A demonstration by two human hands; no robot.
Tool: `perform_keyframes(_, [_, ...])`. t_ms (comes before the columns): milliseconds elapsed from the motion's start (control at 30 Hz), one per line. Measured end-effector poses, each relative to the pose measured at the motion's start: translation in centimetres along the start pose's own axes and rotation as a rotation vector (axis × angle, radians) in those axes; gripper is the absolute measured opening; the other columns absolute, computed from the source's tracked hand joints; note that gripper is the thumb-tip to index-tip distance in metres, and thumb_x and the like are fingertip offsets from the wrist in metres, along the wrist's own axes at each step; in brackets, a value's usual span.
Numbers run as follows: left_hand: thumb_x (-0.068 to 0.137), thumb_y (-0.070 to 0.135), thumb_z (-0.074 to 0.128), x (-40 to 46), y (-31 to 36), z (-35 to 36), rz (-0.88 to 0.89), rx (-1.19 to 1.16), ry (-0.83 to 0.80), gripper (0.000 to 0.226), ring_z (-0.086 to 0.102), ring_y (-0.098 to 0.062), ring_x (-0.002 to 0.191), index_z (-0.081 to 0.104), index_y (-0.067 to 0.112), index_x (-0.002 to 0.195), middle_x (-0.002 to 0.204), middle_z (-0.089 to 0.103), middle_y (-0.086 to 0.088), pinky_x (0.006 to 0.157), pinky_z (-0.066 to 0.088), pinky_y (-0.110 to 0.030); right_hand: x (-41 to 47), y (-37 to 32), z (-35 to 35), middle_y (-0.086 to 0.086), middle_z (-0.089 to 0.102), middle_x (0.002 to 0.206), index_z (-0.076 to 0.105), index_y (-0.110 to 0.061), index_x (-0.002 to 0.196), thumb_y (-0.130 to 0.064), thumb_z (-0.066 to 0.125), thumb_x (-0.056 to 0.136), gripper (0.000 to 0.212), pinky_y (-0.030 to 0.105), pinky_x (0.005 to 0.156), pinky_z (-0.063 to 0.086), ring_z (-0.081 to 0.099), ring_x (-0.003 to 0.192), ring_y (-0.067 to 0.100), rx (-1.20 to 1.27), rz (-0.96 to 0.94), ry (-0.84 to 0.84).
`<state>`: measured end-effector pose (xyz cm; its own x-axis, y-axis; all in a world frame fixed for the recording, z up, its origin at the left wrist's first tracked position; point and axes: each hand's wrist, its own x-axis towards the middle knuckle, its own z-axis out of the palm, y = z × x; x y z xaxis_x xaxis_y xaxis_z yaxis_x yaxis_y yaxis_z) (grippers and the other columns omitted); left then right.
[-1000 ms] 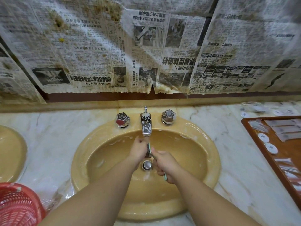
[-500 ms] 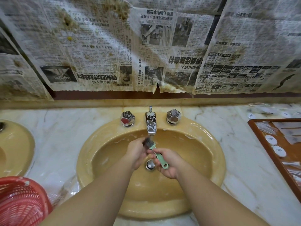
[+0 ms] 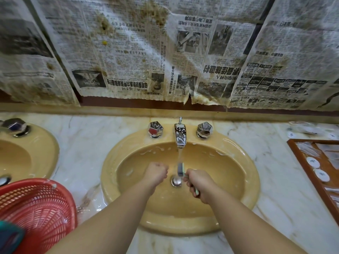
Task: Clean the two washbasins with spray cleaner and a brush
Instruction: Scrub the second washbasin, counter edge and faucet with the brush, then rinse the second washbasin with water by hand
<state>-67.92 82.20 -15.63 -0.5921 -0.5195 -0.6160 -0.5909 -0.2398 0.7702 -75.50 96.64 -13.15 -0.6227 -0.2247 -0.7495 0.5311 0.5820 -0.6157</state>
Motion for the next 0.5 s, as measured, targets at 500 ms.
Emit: perform_keyframes(500, [0.098,0.023,0.054,-5.6,-0.5,-4.9,0.078,0.204,-0.053,0.014,0.055,-0.019,0.065,0.06,0.013,0.091,0.081,0.065,-0.007,0.061,0.043,-0.029,-5.0,0.0,2.4,0.006,0.061,0.077,0.061,-0.008,0.088,-0.031,0.046,0.094,0.028,0.029,0.052,0.035,0.054,0.063,0.022,-0.649,-0.251,0.08])
